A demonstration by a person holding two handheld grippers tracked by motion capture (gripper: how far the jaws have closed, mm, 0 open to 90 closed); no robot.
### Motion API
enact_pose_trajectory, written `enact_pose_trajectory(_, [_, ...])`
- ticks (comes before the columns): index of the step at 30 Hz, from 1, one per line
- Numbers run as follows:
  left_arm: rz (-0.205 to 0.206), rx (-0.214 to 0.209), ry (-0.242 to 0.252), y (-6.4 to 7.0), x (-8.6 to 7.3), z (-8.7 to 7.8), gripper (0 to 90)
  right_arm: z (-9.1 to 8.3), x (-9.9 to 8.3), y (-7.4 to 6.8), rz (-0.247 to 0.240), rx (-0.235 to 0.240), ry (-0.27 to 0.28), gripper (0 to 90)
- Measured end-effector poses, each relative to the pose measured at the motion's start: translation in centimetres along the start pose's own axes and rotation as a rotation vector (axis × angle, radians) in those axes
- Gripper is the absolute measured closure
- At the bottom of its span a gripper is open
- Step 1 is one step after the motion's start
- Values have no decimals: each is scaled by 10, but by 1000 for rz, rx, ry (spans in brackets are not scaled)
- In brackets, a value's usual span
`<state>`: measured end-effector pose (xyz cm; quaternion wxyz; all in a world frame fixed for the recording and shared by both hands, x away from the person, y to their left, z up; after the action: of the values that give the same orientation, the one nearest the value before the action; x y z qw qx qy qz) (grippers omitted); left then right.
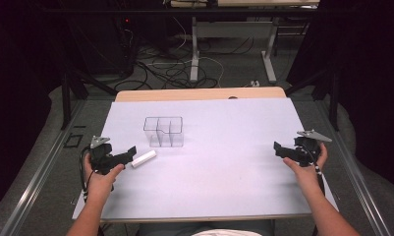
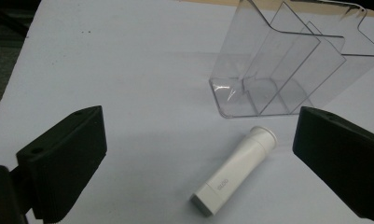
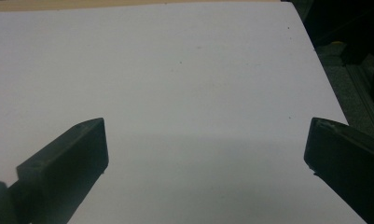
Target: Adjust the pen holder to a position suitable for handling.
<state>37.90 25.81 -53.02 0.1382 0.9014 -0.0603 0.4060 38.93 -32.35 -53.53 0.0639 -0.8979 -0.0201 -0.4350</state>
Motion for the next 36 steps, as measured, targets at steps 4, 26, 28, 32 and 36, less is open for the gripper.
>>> enact_pose_trajectory(4, [-17,0,2,-3,5,5,83,0,-1,-3,-18,6,7,0])
enact_pose_trajectory(26, [-21,53,-42,12,50,24,339,6,-8,-15,-49,51,-33,0])
enact_pose_trajectory(28, [-31,46,-33,12,56,26,373,6,-8,-14,-46,52,-34,0])
enact_pose_trajectory(32, [-47,11,-46,14,68,32,403,7,-9,-12,-35,43,-34,0])
enact_pose_trajectory(36, [-36,30,-64,16,75,36,442,9,-10,-11,-27,41,-44,0])
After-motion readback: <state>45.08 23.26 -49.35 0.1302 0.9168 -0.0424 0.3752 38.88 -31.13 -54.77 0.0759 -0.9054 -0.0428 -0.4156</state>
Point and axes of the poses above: each handheld gripper's, and its own axes: z roughly forward along the jaws, x roughly out of its top, y roughly to its right, the point moved 3 cm from there along z, roughly forward along the jaws, and after that the axes turned 5 degrees about -y, right-handed, at the moved point
